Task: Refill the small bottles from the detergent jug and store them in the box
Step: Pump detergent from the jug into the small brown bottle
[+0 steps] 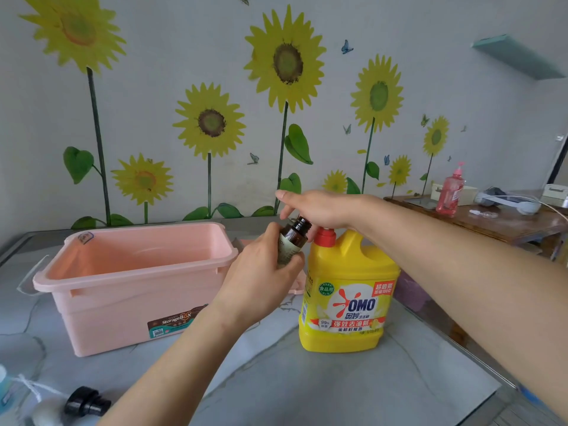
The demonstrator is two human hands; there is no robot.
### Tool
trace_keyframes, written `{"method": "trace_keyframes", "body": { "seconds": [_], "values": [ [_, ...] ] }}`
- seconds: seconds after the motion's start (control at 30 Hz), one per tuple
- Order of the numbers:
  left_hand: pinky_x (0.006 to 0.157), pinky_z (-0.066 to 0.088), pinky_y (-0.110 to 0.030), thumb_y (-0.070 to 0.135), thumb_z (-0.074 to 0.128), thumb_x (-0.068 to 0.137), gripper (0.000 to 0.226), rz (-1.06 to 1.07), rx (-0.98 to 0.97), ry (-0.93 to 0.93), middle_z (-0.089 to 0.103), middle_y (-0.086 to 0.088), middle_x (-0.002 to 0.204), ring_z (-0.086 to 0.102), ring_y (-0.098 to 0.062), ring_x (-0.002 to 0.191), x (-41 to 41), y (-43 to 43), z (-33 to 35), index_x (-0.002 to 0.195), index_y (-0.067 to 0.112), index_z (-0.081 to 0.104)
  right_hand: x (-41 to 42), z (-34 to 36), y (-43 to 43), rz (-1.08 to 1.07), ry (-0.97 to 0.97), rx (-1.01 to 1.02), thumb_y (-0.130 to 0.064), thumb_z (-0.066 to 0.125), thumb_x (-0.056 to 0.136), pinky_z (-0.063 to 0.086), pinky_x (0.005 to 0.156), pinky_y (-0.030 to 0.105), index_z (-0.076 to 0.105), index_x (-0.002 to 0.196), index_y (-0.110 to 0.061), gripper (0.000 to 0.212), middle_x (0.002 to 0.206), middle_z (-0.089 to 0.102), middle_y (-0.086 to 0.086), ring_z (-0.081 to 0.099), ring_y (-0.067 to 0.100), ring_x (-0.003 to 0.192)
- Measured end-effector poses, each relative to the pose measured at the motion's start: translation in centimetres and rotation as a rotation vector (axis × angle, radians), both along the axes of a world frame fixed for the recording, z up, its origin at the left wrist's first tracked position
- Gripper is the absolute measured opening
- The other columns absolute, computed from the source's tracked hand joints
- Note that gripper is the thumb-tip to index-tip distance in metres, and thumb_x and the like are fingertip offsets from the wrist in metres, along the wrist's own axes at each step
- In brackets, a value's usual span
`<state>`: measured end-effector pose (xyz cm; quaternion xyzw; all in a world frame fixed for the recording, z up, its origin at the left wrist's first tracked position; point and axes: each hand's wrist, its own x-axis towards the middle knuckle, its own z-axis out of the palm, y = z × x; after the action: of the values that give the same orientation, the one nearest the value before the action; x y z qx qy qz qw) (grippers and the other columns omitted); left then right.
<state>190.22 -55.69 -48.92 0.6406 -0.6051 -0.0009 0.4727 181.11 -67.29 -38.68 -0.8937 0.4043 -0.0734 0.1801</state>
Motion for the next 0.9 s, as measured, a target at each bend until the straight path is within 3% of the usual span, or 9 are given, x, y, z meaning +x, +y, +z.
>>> {"method": "trace_keyframes", "body": {
  "seconds": [0.17,0.27,0.37,0.53,0.7,0.8,0.9],
  "values": [
    [0.06,0.044,-0.04,0.038,0.057,0.092,0.021,0.002,-0.005,-0.007,0.058,0.005,0.078,0.055,-0.02,0.071,-0.1,0.0,0.0,0.093,0.022,0.044,-0.2,1.0,-0.2,0.011,-0.072,0.089,-0.067,0.016,0.099,0.038,0.085,0.043,0.059,0.133,-0.026,0.068,0.12,0.064,0.012,0.07,0.024,0.095],
    [0.057,0.04,-0.038,0.038,0.057,0.092,0.02,-0.002,-0.008,-0.007,0.057,0.006,0.076,0.055,-0.019,0.068,-0.1,0.0,0.0,0.093,0.023,0.043,-0.2,0.0,-0.6,0.013,-0.096,0.049,-0.066,0.02,0.1,0.039,0.091,0.041,0.063,0.127,-0.025,0.065,0.119,0.064,0.012,0.065,0.022,0.091],
    [0.057,0.041,-0.039,0.037,0.057,0.092,0.019,-0.007,-0.003,-0.003,0.057,0.006,0.076,0.054,-0.018,0.068,-0.1,-0.1,-0.1,0.092,0.024,0.043,-0.1,0.1,-0.4,0.011,-0.015,0.028,-0.065,0.017,0.1,0.041,0.098,0.04,0.062,0.128,-0.025,0.066,0.102,0.067,0.008,0.059,0.019,0.088],
    [0.056,0.039,-0.037,0.038,0.056,0.093,0.021,0.011,0.003,-0.006,0.056,0.006,0.076,0.054,-0.017,0.069,-0.1,0.2,0.0,0.091,0.023,0.042,-0.3,0.8,-0.4,0.012,-0.062,0.09,-0.068,0.016,0.098,0.04,0.089,0.044,0.059,0.132,-0.026,0.069,0.12,0.064,0.012,0.071,0.025,0.094],
    [0.057,0.039,-0.037,0.037,0.056,0.093,0.02,-0.001,0.006,-0.017,0.056,0.006,0.077,0.053,-0.016,0.068,-0.1,0.1,0.0,0.091,0.023,0.042,0.2,0.0,-0.5,-0.017,-0.035,0.015,-0.067,0.019,0.099,0.041,0.088,0.037,0.064,0.125,-0.026,0.066,0.115,0.067,0.01,0.062,0.024,0.093],
    [0.058,0.041,-0.038,0.038,0.056,0.093,0.021,0.003,0.013,-0.01,0.057,0.006,0.078,0.054,-0.017,0.069,-0.2,0.2,0.0,0.093,0.023,0.043,-0.1,0.9,-0.1,0.005,-0.025,0.073,-0.066,0.015,0.1,0.041,0.083,0.041,0.059,0.131,-0.025,0.068,0.12,0.065,0.012,0.068,0.026,0.098],
    [0.059,0.042,-0.039,0.038,0.057,0.093,0.021,0.0,0.003,-0.01,0.057,0.006,0.078,0.054,-0.018,0.07,-0.3,0.3,0.1,0.093,0.022,0.043,-0.2,0.7,-0.2,0.016,-0.062,0.059,-0.067,0.017,0.099,0.04,0.088,0.042,0.06,0.13,-0.026,0.068,0.121,0.064,0.013,0.071,0.025,0.094]
  ]
}}
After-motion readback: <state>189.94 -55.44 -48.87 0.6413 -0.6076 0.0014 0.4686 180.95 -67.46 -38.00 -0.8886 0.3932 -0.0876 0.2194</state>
